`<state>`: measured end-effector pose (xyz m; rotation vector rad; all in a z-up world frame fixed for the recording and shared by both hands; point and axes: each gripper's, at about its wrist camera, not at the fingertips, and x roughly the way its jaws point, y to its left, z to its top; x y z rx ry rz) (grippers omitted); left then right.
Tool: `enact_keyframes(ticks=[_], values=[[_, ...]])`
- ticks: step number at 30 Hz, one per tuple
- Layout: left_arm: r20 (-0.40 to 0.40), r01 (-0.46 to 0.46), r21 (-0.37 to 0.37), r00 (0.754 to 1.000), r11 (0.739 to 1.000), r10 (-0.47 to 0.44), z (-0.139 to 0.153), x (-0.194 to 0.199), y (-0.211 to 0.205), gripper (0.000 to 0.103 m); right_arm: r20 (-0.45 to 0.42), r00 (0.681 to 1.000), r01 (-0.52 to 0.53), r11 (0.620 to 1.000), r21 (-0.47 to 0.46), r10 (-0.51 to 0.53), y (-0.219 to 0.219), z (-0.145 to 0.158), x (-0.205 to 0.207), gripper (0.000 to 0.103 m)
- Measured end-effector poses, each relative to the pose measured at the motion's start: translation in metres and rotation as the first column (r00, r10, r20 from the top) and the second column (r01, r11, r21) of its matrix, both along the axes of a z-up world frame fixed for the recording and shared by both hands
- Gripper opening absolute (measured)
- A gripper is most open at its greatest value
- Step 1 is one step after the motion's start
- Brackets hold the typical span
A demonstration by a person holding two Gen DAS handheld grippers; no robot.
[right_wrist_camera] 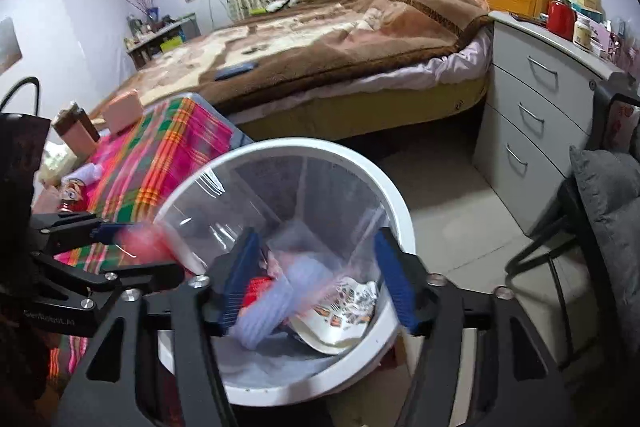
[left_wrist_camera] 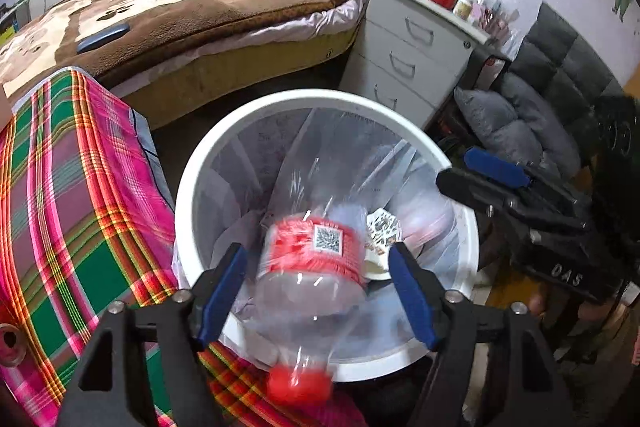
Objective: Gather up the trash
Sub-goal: 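Open the right tool to drop the jelly cup while the left tool drops the bottle, then move both tools back over the plaid table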
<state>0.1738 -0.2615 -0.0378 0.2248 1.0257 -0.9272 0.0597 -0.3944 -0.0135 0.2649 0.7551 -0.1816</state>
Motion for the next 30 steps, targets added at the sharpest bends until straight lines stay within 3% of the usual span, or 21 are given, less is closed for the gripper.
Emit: enact_keyframes(ticks=[15,22,30], values=[[0.037,-0.085,-0.094,0.995,0.992,0.089,0.024,-0.010,0.049,0.077,0.043,0.999,0.002,1.000,-0.016,-0.001,0.014,0.015,-0.008,0.065],[0.075,-0.170,-0.124,0.981,0.978,0.180,0.034,-0.017,0.094,0.077,0.084,0.996,-0.021,0.999,-0.037,0.024,0.039,0.028,-0.010,0.065],[0.146,-0.266,-0.147,0.947,0.953,0.287,0.044,-0.030,0.149,0.077,0.111,0.991,-0.070,0.997,-0.045,0.075,0.076,0.034,-0.003,0.065]])
